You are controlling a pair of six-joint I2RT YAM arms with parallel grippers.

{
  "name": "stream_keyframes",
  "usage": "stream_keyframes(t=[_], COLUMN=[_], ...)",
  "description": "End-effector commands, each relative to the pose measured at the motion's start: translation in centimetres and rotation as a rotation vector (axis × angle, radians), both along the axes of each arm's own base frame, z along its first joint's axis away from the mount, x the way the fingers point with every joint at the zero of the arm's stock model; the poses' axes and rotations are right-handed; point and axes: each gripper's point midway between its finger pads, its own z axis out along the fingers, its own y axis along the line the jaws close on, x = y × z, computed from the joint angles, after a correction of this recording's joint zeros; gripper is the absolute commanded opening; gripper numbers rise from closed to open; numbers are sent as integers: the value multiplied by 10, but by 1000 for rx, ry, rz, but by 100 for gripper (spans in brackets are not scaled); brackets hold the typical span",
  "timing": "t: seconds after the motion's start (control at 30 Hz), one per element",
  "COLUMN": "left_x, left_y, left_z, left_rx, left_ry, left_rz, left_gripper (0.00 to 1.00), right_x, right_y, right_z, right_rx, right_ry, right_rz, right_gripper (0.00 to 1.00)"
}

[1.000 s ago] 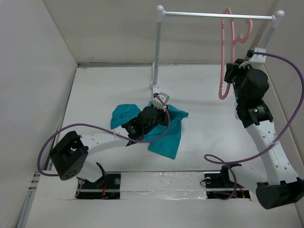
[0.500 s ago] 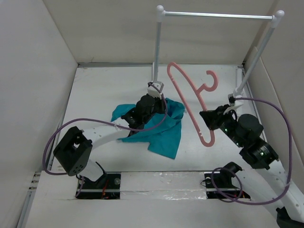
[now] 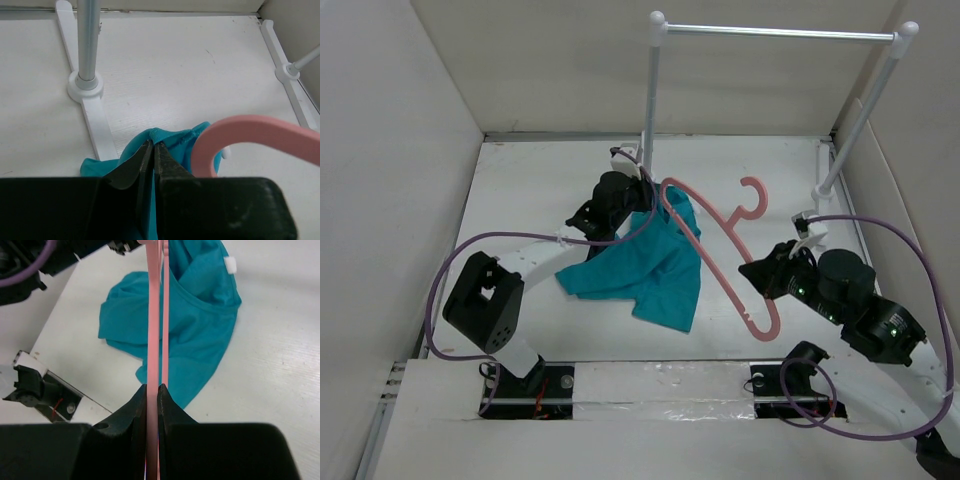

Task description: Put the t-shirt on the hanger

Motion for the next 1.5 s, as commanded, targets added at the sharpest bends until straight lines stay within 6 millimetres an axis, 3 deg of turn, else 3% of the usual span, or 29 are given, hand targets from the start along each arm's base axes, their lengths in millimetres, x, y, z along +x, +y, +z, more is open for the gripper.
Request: stream_keyframes(t=[0.0,0.2,0.5,0.83,1.03,1.17,1.2,1.23,1.33,1.47], left_x=[0,-2,-27,-71,-109,-134,-137,-139,-153,-167], left_y=[-9,-7,-21,-19,-31,-42,-41,-34,-29,-31], left_z=[41,42,56,123,147,148,149,155,160,168], left_rx=[-72,-67,-76,-151,-199,-163,-161,-171,-208,-202], left_ry=[-69,-72,-104,-220,-244,-233,-233,-241,-248,-270], left_rz=[-36,-35,-100,-184,-312,-356,-352,-321,-342,-383], left_gripper=[0,0,0,0,0,0,0,0,0,0], right_x=[-5,-5,10,28,41,56,63,65,70,74], right_y=[-7,-14,15,40,66,91,96,99,106,123], right_z=[5,7,-11,-21,6,12,33,26,45,55], right_rx=[-18,-21,-69,-84,24,77,149,152,205,229], right_ry=[10,-11,20,9,-119,-177,-249,-257,-338,-432], right_rz=[-13,-35,46,64,69,67,31,17,-23,-14], right_gripper=[0,0,0,0,0,0,0,0,0,0])
